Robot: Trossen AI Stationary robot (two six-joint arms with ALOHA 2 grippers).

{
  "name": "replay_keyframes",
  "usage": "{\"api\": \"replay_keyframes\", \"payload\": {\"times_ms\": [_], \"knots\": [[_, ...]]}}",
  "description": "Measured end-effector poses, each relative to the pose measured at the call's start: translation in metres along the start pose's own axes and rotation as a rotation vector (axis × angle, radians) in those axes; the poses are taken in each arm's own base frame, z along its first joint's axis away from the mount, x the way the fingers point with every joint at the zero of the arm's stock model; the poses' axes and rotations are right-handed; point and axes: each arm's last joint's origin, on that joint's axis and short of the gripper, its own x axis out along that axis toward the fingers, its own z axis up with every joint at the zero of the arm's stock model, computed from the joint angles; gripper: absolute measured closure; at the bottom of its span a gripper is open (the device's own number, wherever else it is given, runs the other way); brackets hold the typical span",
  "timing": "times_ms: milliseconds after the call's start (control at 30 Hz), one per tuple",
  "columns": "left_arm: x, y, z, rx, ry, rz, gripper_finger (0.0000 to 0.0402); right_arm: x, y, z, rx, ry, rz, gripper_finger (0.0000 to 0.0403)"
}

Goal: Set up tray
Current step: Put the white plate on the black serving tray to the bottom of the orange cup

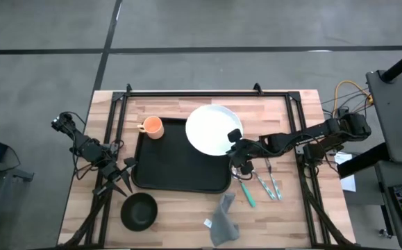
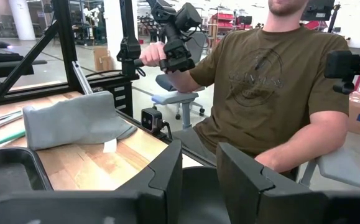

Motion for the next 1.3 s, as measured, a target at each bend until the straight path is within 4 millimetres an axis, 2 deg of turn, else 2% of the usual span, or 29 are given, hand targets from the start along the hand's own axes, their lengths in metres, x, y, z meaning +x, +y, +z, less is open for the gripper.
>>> {"api": "replay_keyframes", "payload": {"times_ms": [133,233,467,600,767,933,1300], "knots": [[0.000,0.000,0.000,0.000,0.000,0.000,0.0321,0.001,-0.002,0.008,0.004,-0.025,0.011,0.0394],[0.000,0.000,0.000,0.000,0.000,0.000,0.0321,0.010,-0.001,0.018,-0.014,-0.021,0.025,0.0394],[0.000,0.000,0.000,0.000,0.000,0.001,0.0321,0.052,0.005,0.052,-0.139,0.049,0.095,0.0394],[0.000,0.000,0.000,0.000,0.000,0.000,0.0321,0.075,0.004,0.072,-0.153,0.084,0.120,0.0394],[0.000,0.000,0.000,0.000,0.000,0.001,0.0321,0.095,0.000,0.093,-0.135,0.087,0.158,0.0394],[0.000,0.000,0.000,0.000,0.000,0.000,0.0321,0.111,0.004,0.103,-0.160,0.057,0.214,0.0395],[0.000,0.000,0.000,0.000,0.000,0.000,0.0321,0.143,0.017,0.126,-0.245,-0.018,0.205,0.0395]]}}
